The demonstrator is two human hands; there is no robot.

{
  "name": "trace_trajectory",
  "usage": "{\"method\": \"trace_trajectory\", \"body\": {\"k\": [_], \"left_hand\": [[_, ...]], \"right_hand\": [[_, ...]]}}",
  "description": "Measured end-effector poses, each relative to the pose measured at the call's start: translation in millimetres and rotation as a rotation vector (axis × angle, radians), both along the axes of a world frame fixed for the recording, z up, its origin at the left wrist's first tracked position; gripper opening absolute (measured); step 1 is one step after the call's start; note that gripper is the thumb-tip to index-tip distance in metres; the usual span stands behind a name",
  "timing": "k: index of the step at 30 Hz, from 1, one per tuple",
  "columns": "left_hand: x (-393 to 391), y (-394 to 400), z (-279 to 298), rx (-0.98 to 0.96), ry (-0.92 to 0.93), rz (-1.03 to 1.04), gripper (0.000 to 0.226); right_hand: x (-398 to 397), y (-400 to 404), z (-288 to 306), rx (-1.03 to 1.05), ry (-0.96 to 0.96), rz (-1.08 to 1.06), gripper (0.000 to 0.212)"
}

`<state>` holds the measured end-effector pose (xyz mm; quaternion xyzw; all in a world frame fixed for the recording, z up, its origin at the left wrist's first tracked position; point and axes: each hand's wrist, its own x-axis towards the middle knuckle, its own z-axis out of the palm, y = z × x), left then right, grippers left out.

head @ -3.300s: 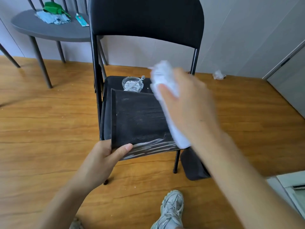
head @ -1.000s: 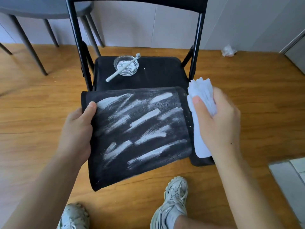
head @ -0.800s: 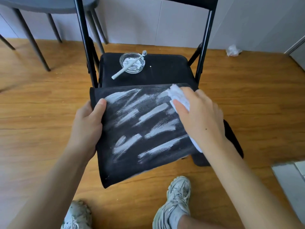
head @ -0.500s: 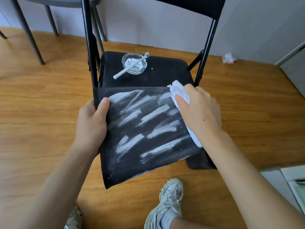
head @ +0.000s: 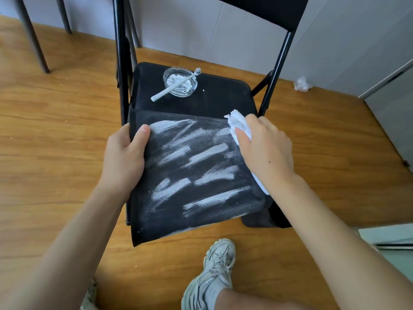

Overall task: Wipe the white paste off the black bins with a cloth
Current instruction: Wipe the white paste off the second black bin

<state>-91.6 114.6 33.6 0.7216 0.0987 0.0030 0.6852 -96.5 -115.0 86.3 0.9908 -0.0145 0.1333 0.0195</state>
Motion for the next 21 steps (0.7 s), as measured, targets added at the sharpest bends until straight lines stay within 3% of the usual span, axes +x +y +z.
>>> {"method": "trace_trajectory", "body": {"k": [3, 8, 12, 17, 21], "left_hand": [[-1, -3, 5, 0.002, 0.013, 0.043, 0.029], [-37, -6, 16, -0.042, 0.164, 0.002, 0.021], [-71, -10, 17, -0.159, 0.299, 0.041, 0.042], [-67, -14, 16, -0.061, 0.267, 0.097, 0.043], [-67, -5, 8, 0.041, 0.154, 0.027, 0.04]], "right_hand": [[-1, -3, 1, -0.007, 0.011, -0.019, 0.02], [8, -1, 2, -0.017, 0.05, -0.048, 0.021], [6, -4, 3, -0.003, 0.038, -0.048, 0.024], [-5, 2, 6, 0.026, 0.047, -0.02, 0.027], [-59, 7, 0, -0.048, 0.065, 0.106, 0.026]]}}
